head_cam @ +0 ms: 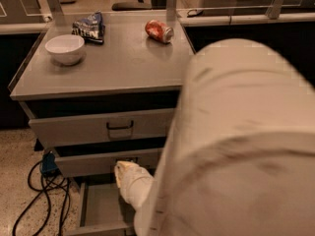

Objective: Pick rxbar blueberry from bottom drawer and place on counter

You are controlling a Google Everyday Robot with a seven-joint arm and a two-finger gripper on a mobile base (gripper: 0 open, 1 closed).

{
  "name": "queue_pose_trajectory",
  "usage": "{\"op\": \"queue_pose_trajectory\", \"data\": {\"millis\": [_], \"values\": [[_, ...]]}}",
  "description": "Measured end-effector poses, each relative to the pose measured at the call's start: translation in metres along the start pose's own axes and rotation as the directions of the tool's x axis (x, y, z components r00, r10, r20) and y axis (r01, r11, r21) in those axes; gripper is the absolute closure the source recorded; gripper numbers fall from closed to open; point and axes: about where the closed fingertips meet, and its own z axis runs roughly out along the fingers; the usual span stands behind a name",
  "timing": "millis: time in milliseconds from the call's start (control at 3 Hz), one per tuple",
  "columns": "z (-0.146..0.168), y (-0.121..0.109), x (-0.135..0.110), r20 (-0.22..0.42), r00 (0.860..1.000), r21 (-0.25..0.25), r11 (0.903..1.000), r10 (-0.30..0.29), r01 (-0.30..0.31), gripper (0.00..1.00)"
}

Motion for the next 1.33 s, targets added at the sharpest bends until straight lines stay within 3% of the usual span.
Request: {"op": "queue_pose_trajectory", "data": {"millis": [333,667,1000,1333], "values": [[-0.086,-0.073,0.064,-0.08,0.996,0.227,0.9739,0.028,-0.009,1.0],[-0.117,-0.096,0.074,-0.096,0.994,0.303,0.9528,0.049,-0.017,1.0],[-0.117,-0.096,0.074,-0.096,0.994,0.304,0.9527,0.049,-0.017,1.0],[-0.149,-0.132,0.107,-0.183,0.982,0.377,0.9258,0.041,0.032,1.0]]}}
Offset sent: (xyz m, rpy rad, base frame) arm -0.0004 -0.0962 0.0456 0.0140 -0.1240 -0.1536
